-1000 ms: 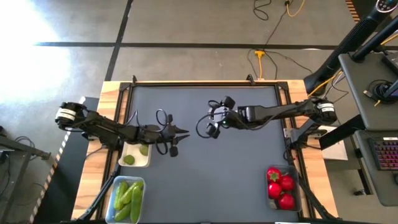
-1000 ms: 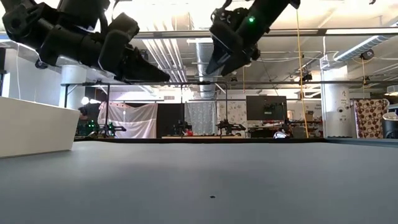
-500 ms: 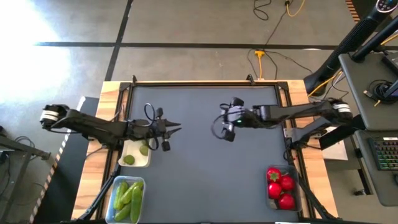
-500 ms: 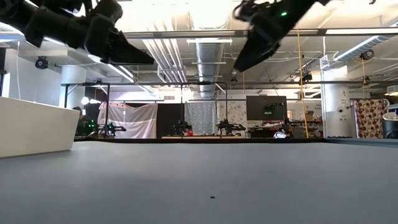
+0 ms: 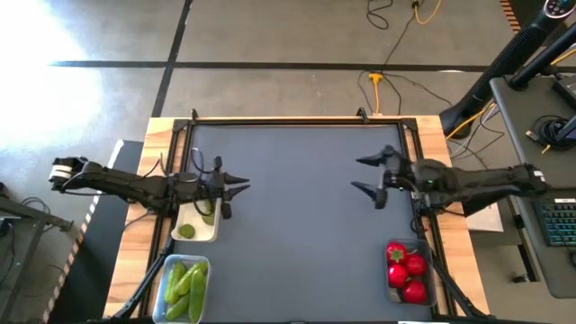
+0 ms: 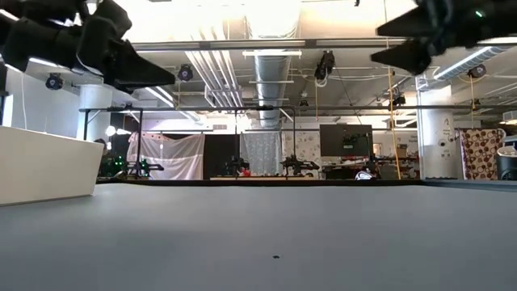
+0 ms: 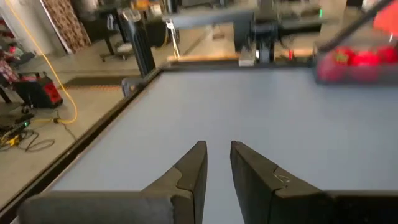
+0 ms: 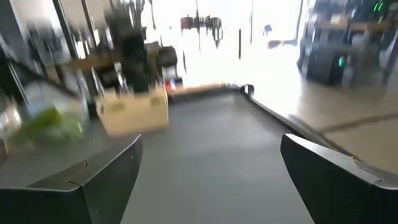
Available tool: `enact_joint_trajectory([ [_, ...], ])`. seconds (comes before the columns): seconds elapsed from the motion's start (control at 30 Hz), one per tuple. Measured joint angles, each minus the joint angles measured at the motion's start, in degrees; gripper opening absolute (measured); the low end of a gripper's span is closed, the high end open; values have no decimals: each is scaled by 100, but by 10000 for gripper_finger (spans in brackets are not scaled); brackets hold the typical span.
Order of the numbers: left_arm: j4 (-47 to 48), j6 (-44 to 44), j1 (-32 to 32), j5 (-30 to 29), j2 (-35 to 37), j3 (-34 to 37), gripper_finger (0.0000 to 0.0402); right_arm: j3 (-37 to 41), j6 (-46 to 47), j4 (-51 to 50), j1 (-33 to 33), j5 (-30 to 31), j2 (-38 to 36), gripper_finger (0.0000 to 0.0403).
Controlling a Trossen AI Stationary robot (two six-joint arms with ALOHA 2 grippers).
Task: Sort produce into baskets
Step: Return to Home Position
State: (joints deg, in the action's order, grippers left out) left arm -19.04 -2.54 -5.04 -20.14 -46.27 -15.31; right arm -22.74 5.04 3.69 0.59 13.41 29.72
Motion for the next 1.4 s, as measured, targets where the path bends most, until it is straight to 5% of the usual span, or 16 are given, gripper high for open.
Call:
enact_joint_trajectory([
  [0.27,-331,54,0,31,1056,602,57,2120,92,1587,-105,-329,-2097,373],
  [0.43,-333,-45,0,158,1650,828,57,2202,434,366,-148,-322,-2935,373],
  [0.8,318,-165,0,63,2917,1146,57,2206,-537,549,-148,-310,-2967,373],
  [1.4,1595,1229,-15,693,4341,1471,57,2206,-164,-78,-145,-161,-2393,373],
])
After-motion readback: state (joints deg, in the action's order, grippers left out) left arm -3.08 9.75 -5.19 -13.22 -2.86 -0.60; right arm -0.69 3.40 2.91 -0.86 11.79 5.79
